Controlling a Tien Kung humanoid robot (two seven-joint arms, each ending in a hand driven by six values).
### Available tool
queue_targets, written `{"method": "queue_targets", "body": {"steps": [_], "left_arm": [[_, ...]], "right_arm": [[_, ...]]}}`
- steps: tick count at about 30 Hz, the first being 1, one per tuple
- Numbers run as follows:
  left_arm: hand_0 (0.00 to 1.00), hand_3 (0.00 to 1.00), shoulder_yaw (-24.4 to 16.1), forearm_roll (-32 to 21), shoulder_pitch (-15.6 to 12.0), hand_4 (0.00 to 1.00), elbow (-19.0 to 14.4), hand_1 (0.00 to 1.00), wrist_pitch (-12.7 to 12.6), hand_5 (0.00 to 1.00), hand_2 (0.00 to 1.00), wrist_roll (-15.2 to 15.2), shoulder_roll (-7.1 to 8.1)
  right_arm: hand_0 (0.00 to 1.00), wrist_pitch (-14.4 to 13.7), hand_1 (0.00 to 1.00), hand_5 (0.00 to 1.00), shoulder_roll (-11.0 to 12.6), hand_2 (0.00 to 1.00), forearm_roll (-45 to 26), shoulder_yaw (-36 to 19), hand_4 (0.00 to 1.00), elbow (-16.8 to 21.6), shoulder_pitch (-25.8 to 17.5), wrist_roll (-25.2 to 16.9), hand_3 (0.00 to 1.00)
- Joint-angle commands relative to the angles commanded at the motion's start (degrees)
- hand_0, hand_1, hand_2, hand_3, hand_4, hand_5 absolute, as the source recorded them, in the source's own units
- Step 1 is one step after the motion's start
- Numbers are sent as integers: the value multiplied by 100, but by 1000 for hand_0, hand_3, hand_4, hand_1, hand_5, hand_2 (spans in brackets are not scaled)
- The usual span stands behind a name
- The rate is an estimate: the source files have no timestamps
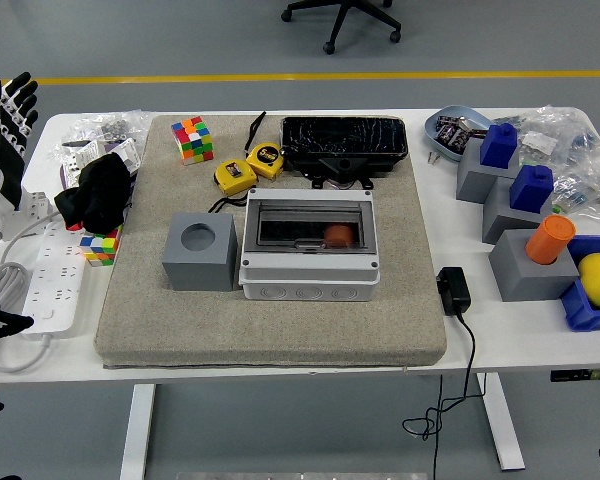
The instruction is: Fetch the battery,place it into the box,close the lid of the box
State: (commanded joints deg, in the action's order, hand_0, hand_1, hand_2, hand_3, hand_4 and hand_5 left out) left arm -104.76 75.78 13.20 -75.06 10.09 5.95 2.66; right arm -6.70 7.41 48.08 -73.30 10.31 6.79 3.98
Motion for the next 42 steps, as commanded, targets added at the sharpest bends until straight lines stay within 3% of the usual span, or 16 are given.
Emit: {"method": "queue_targets", "body": {"steps": [42], "left_arm": [[986, 858, -1, -277, 23, 998, 99, 948, -285, 998, 890, 147, 33]], "right_arm": [[884, -1, 868, 998, 9, 838, -36, 26, 998, 0, -5, 2, 857]]}}
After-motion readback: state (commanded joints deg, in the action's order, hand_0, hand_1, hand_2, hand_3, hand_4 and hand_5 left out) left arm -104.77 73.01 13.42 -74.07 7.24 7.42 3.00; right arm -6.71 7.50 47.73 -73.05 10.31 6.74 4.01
